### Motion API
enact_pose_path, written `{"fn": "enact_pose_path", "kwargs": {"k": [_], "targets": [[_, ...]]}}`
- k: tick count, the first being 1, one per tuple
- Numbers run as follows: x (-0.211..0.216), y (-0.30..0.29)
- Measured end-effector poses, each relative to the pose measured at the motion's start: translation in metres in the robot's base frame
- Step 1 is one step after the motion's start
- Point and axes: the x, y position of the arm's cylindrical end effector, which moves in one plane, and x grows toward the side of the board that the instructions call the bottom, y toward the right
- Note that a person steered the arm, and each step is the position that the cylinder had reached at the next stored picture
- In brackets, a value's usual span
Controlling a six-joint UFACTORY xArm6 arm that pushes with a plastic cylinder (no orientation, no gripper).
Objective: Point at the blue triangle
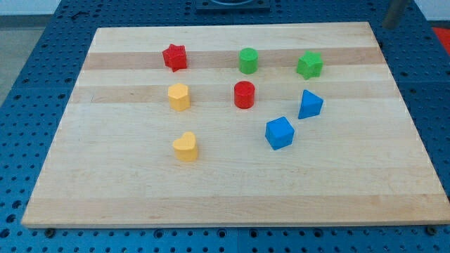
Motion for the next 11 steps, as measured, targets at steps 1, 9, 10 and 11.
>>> {"fn": "enact_pose_path", "kwargs": {"k": [1,9,10,11], "targets": [[0.022,-0.02],[0.171,-0.233],[0.195,-0.243],[0.219,-0.24]]}}
